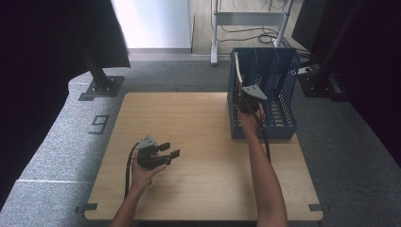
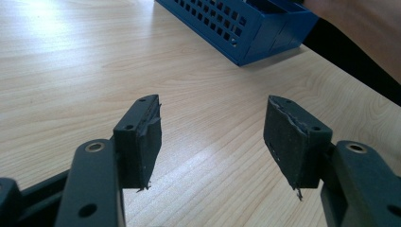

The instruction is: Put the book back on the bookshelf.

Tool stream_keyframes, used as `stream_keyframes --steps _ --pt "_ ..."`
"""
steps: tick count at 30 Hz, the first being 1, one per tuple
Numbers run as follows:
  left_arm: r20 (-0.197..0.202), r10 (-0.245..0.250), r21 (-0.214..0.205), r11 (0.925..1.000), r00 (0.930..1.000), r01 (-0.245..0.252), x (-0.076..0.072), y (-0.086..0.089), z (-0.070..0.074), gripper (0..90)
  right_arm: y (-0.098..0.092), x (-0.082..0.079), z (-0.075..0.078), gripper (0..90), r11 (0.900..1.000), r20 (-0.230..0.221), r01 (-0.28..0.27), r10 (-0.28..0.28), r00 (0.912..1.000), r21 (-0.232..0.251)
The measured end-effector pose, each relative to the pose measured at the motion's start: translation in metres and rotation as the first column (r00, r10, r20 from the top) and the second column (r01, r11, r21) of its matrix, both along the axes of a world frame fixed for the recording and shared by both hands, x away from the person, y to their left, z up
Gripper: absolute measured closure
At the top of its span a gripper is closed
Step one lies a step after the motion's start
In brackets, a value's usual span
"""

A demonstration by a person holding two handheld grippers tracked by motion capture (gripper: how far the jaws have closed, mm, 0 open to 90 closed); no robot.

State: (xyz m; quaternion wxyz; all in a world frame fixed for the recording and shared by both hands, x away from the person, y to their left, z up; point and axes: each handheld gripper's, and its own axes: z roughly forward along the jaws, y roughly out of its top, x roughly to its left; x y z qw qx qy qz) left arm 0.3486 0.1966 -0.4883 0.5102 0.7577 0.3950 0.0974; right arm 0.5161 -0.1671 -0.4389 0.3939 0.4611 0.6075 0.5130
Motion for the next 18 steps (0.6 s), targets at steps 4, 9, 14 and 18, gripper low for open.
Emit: stream_keyframes --steps 4,9,14,18 --pt "0.002 0.002 -0.005 1.0 1.0 -0.002 -0.0001 0.0004 0.0002 37.9 0.0038 0.0015 -0.0005 66.0 0.9998 0.007 -0.012 0.012 0.9999 -0.017" --pt "0.002 0.003 -0.004 1.0 1.0 -0.003 -0.0002 0.0007 0.0002 37.9 0.0032 0.0006 -0.001 57.4 0.9994 -0.005 -0.036 0.036 0.9994 -0.003" --pt "0.002 -0.002 0.001 1.0 1.0 0.002 -0.0006 -0.0005 0.0001 37.9 0.0034 -0.0042 0.0023 51.7 0.9991 0.006 -0.042 0.042 0.9991 -0.006" --pt "0.002 -0.004 -0.002 1.0 1.0 0.004 -0.0011 -0.0013 0.0004 37.9 0.0032 -0.0075 0.0046 47.9 0.9992 0.006 -0.039 0.039 0.9992 0.001"
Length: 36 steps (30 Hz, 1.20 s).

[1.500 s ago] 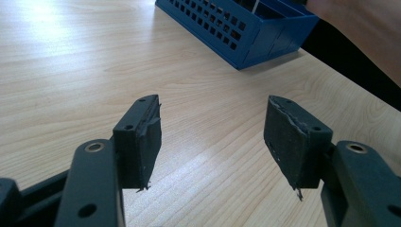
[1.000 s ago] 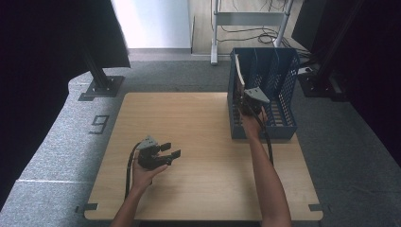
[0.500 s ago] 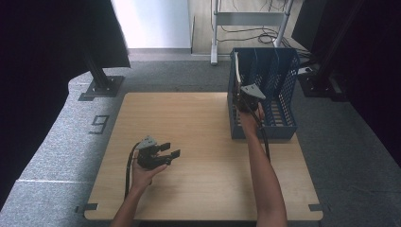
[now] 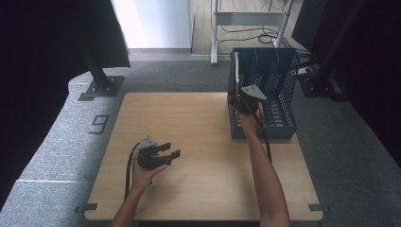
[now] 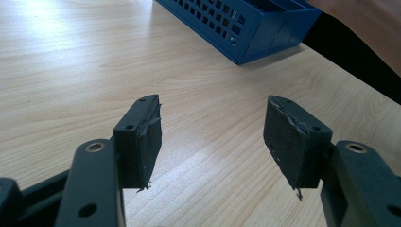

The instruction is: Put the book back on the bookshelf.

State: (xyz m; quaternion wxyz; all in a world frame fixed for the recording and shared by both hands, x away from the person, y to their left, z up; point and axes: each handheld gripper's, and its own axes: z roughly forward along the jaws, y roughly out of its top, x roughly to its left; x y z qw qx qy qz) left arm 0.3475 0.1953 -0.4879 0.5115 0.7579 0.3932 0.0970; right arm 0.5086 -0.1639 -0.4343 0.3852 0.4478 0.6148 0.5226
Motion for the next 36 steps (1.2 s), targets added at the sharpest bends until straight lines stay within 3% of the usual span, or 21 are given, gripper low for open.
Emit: stream_keyframes --steps 10,36 --pt "-0.003 -0.005 0.004 1.0 1.0 0.005 0.0 -0.001 -0.001 37.9 -0.006 -0.005 0.0 43.7 0.9997 -0.006 0.007 -0.007 1.0 0.024" --pt "-0.005 -0.011 0.017 0.9998 0.9999 0.011 0.0 -0.004 -0.003 38.0 0.002 -0.025 0.0 42.2 0.9992 -0.016 -0.039 0.039 0.9991 0.012"
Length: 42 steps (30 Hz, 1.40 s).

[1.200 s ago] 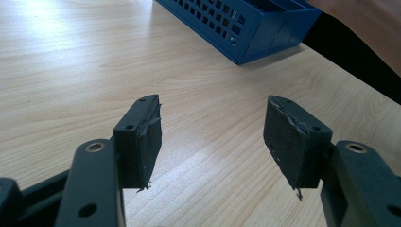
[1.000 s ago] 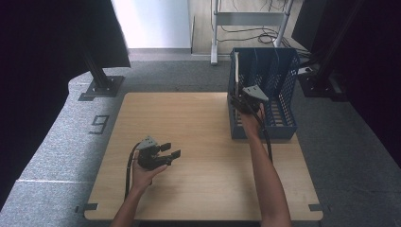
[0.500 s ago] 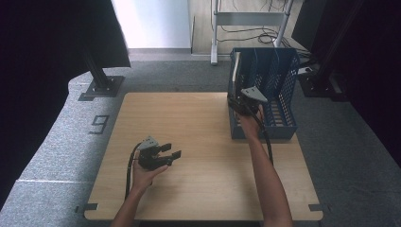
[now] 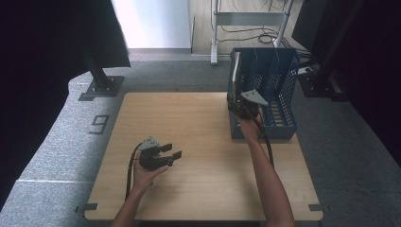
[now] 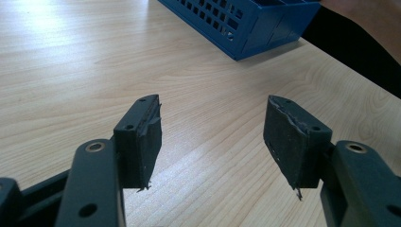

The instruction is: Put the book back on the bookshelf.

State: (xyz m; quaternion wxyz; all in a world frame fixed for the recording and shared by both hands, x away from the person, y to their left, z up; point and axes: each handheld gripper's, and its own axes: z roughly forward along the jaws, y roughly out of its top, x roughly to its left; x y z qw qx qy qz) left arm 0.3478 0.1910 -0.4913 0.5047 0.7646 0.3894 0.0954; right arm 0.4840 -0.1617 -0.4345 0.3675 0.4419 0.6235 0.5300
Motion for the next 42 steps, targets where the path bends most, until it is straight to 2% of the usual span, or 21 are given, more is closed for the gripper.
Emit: stream_keyframes --steps 11,13,14,16,20,23,29,31,35,42 --pt "0.007 -0.004 0.001 1.0 1.0 0.004 -0.002 -0.001 0.001 37.9 0.004 -0.016 0.008 41.6 0.999 -0.016 -0.045 0.045 0.9989 -0.002" --pt "0.01 -0.004 0.0 1.0 0.9999 0.004 -0.002 -0.001 0.002 37.9 0.005 -0.02 0.009 42.8 0.9985 -0.008 -0.054 0.054 0.9985 -0.001" --pt "0.011 -0.004 -0.001 1.0 0.9999 0.004 -0.002 -0.001 0.002 38.0 0.005 -0.022 0.009 43.4 0.9984 0.007 -0.056 0.056 0.9984 0.006" --pt "0.012 -0.004 0.0 1.0 0.9999 0.004 -0.002 -0.001 0.002 38.0 0.005 -0.026 0.009 43.3 0.9976 0.0 -0.066 0.066 0.9978 0.02" --pt "0.015 -0.005 0.001 1.0 0.9999 0.005 -0.003 -0.001 0.003 38.0 0.004 -0.031 0.008 43.2 0.9963 -0.017 -0.079 0.079 0.9967 0.033" --pt "0.017 -0.005 0.001 1.0 0.9999 0.005 -0.003 -0.001 0.004 37.9 0.003 -0.038 0.005 43.8 0.995 -0.006 -0.087 0.087 0.9962 0.049" --pt "0.018 0.0 0.003 1.0 0.9998 0.0 -0.003 0.0 0.004 37.9 -0.001 -0.05 -0.001 44.4 0.9928 -0.014 -0.108 0.109 0.994 0.052" --pt "0.016 0.0 0.004 1.0 0.9999 0.0 -0.003 0.0 0.004 37.9 -0.002 -0.054 -0.003 44.6 0.9918 -0.033 -0.117 0.119 0.9924 0.052" --pt "0.014 0.001 0.006 1.0 0.9999 -0.001 -0.002 0.0 0.003 37.9 -0.006 -0.066 -0.007 44.9 0.9889 -0.031 -0.135 0.137 0.9901 0.063" --pt "0.016 0.006 0.011 0.9999 0.9999 -0.006 -0.002 0.001 0.004 37.8 -0.01 -0.084 -0.016 44.5 0.9858 -0.049 -0.159 0.162 0.9856 0.054"
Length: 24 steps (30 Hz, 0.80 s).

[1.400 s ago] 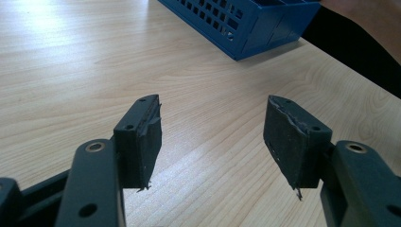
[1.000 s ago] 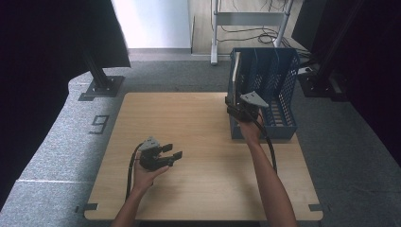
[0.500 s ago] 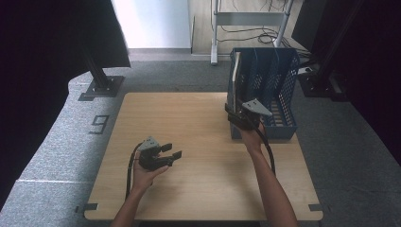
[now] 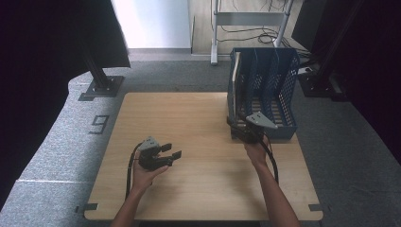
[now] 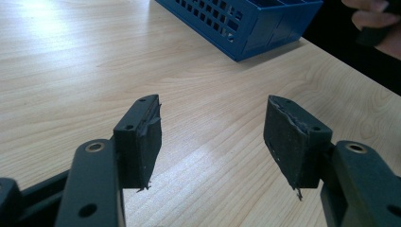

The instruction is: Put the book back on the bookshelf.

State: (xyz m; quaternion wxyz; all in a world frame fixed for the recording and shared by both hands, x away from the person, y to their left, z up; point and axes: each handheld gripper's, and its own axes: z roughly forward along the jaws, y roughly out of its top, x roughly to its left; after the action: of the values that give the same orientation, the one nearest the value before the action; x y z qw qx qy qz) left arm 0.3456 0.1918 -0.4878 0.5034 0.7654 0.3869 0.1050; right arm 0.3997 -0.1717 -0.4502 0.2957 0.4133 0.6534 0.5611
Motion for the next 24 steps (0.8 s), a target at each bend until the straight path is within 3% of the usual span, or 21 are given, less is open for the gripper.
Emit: stream_keyframes --steps 12,24 --pt "-0.006 0.0 0.007 1.0 1.0 0.0 0.0 -0.001 -0.002 37.9 -0.007 -0.032 -0.029 43.5 0.9981 -0.063 -0.061 0.06 0.9962 -0.011" --pt "-0.015 0.005 0.017 0.9998 0.9999 -0.005 0.0 -0.002 -0.006 37.9 -0.016 -0.044 -0.063 43.1 0.9958 -0.152 -0.078 0.07 0.986 -0.049"
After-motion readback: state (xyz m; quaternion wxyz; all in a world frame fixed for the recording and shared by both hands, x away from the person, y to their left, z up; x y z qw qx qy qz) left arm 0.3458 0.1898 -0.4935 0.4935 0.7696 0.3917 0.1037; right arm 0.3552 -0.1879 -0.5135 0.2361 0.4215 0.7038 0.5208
